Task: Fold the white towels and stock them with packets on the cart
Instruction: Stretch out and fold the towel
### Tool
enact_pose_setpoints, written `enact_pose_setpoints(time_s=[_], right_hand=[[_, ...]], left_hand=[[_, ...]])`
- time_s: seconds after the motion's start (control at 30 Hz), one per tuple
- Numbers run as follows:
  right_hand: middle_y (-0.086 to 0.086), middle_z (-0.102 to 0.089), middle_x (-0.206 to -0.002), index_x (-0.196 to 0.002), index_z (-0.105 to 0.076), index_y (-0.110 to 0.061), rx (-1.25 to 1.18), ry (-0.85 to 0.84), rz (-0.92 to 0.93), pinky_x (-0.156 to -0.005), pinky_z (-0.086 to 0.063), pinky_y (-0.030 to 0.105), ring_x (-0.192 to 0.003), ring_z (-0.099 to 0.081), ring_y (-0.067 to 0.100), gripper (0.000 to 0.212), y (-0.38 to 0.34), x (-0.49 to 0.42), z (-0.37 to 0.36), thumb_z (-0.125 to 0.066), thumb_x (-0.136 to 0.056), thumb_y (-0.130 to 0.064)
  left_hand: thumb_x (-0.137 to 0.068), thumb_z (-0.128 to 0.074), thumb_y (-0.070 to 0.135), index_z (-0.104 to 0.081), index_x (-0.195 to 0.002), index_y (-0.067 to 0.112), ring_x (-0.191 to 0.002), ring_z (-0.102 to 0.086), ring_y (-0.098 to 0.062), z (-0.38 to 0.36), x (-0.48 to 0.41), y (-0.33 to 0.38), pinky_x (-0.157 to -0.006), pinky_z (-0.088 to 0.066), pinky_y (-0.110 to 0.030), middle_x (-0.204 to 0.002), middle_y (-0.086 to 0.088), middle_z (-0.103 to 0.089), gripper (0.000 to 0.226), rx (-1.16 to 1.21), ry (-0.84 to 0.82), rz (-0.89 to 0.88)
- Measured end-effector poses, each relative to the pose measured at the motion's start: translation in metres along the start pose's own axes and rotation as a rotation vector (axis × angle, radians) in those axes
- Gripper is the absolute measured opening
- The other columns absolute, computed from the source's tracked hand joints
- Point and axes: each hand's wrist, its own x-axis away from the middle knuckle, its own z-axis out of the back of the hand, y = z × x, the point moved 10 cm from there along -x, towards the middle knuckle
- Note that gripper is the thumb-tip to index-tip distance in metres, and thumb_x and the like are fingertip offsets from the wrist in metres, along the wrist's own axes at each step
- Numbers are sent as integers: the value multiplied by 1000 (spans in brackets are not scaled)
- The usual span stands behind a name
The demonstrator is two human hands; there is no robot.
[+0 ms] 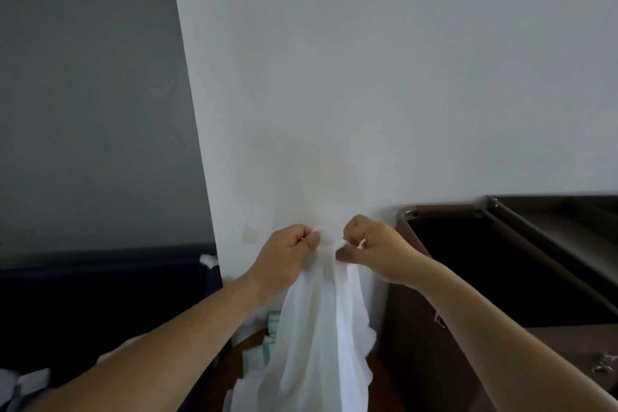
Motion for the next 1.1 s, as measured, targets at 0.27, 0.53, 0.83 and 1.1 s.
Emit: enact_pose_setpoints(time_s=[0.27,0.53,0.83,1.1], right_hand=[[-1,-49,-68,-72,-56,-16,-225,-76,-131,-66,-35,33,-67,-45,16,28,2,-7,-24,-56,-94,-32],[-7,-37,-56,-58,-43,-17,-112,-92,-180,-53,-28,24,-53,-34,9,37,9,-10,-28,-58,-91,-17],[-5,-35,-55,-56,-42,-17,-205,-145,-184,-50,-24,24,-51,-31,8,40,18,-11,-37,-64,-90,-19],[-1,-52,-67,-67,-59,-15,-400,-67,-65,-65,-37,27,-65,-47,13,26,9,-10,-23,-72,-84,-30]], left_hand=[[-103,-48,30,-69,-96,10,-80,-60,-26,-10,11,0,-76,-51,-40,-91,-13,-68,30,-2,-11,-52],[-103,-46,23,-69,-94,13,-71,-54,-6,-15,13,-7,-69,-45,-24,-80,4,-64,27,20,-18,-7],[-101,-51,37,-68,-96,18,-82,-64,-26,-16,16,-11,-75,-53,-39,-87,-6,-70,26,-38,-46,-79],[-105,-41,28,-57,-92,8,-66,-48,-4,15,0,23,-65,-43,-23,-78,-3,-57,29,-146,113,-193]])
